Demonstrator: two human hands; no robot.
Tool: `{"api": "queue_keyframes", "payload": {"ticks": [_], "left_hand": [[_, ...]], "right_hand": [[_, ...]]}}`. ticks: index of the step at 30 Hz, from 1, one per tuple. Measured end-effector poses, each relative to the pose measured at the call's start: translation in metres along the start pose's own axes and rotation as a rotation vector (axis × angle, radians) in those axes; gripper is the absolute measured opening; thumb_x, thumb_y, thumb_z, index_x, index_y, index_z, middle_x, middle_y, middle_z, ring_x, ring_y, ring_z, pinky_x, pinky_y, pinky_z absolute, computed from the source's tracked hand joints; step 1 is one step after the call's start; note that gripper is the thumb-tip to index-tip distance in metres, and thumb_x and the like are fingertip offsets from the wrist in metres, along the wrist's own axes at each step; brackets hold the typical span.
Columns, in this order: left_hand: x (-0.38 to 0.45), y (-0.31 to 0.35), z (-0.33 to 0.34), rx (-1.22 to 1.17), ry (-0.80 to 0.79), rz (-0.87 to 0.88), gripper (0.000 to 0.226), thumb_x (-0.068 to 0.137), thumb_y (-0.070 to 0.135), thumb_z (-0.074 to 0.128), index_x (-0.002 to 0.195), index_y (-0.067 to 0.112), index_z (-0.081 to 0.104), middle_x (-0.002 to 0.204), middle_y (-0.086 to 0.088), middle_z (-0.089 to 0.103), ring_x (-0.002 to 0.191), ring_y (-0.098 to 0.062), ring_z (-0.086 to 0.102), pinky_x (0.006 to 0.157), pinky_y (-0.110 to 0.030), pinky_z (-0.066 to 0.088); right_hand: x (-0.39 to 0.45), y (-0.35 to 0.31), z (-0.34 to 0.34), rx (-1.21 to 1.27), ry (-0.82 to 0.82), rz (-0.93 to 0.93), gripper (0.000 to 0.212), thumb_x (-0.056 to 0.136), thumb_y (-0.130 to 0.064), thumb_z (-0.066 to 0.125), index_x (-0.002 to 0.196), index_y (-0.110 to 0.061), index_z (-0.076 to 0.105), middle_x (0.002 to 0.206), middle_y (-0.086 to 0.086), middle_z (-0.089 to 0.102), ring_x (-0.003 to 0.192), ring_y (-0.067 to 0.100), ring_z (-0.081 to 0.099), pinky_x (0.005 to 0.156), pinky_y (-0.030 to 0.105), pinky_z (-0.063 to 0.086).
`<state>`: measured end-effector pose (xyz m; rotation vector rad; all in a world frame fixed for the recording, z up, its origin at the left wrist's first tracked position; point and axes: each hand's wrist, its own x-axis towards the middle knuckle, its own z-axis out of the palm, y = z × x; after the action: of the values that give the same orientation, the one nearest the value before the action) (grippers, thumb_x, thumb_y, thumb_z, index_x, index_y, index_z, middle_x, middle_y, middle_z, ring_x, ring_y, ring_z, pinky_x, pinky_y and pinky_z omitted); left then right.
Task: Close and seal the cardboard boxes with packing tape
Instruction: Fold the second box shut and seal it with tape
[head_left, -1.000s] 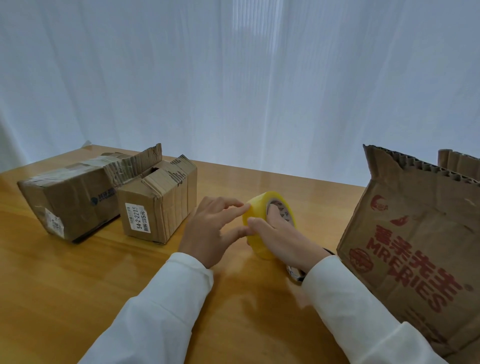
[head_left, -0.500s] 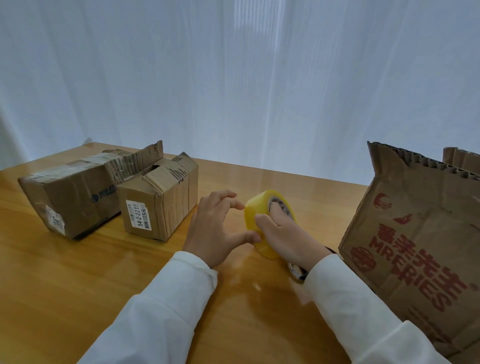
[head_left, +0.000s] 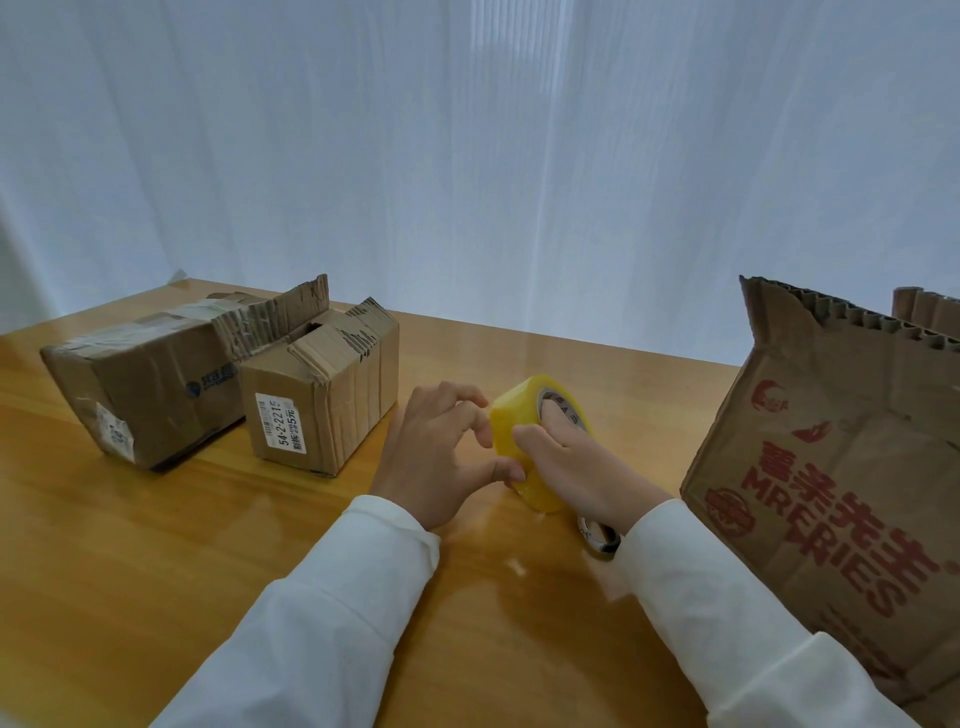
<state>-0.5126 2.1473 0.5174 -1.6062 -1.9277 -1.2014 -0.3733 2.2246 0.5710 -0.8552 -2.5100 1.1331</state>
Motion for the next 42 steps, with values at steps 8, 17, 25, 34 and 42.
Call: {"api": "queue_keyframes", "payload": {"ticks": [8,17,25,34,42], "left_hand": [[0.001,0.002,-0.001,0.085,0.058,0.057,0.066,0.069,0.070,0.052,0.109,0.021,0.071,0.119,0.001,0.062,0.113,-0.015,0.040,0.087,-0.046,0.042],[0.001,0.004,-0.002,0.093,0.139,0.093,0.058,0.067,0.069,0.057,0.098,0.022,0.072,0.111,0.000,0.064,0.108,-0.016,0.043,0.084,-0.040,0.040],[0.000,0.004,-0.001,0.009,0.079,0.045,0.048,0.065,0.069,0.058,0.079,0.023,0.063,0.114,0.003,0.062,0.109,-0.012,0.041,0.087,-0.035,0.037],[0.001,0.016,-0.015,-0.480,-0.359,-0.242,0.061,0.063,0.064,0.062,0.119,0.054,0.038,0.121,0.036,0.043,0.111,0.020,0.041,0.086,-0.003,0.034],[0.002,0.013,-0.016,-0.307,-0.304,-0.186,0.063,0.048,0.073,0.064,0.101,0.045,0.043,0.113,0.026,0.052,0.105,0.004,0.049,0.085,-0.011,0.036]], "right_hand": [[0.003,0.004,0.000,0.035,0.030,-0.022,0.024,0.098,-0.031,0.035,0.113,-0.013,0.042,0.099,0.003,0.050,0.094,0.018,0.049,0.080,0.031,0.042],[0.005,0.007,0.000,0.076,0.028,-0.045,0.021,0.097,-0.031,0.035,0.100,-0.013,0.046,0.085,0.001,0.046,0.081,0.015,0.047,0.076,0.034,0.041],[0.008,0.012,0.003,0.061,0.033,-0.067,0.018,0.095,-0.030,0.036,0.088,-0.015,0.043,0.082,0.003,0.045,0.080,0.019,0.049,0.079,0.041,0.044],[-0.001,0.014,-0.012,0.087,-0.047,-0.153,0.032,0.096,-0.036,0.050,0.078,-0.011,0.061,0.072,0.013,0.069,0.061,0.024,0.068,0.063,0.036,0.055],[-0.008,0.010,-0.031,-0.013,-0.003,-0.233,0.043,0.086,-0.038,0.066,0.067,-0.001,0.059,0.058,0.005,0.045,0.053,0.013,0.041,0.054,0.027,0.031]]}}
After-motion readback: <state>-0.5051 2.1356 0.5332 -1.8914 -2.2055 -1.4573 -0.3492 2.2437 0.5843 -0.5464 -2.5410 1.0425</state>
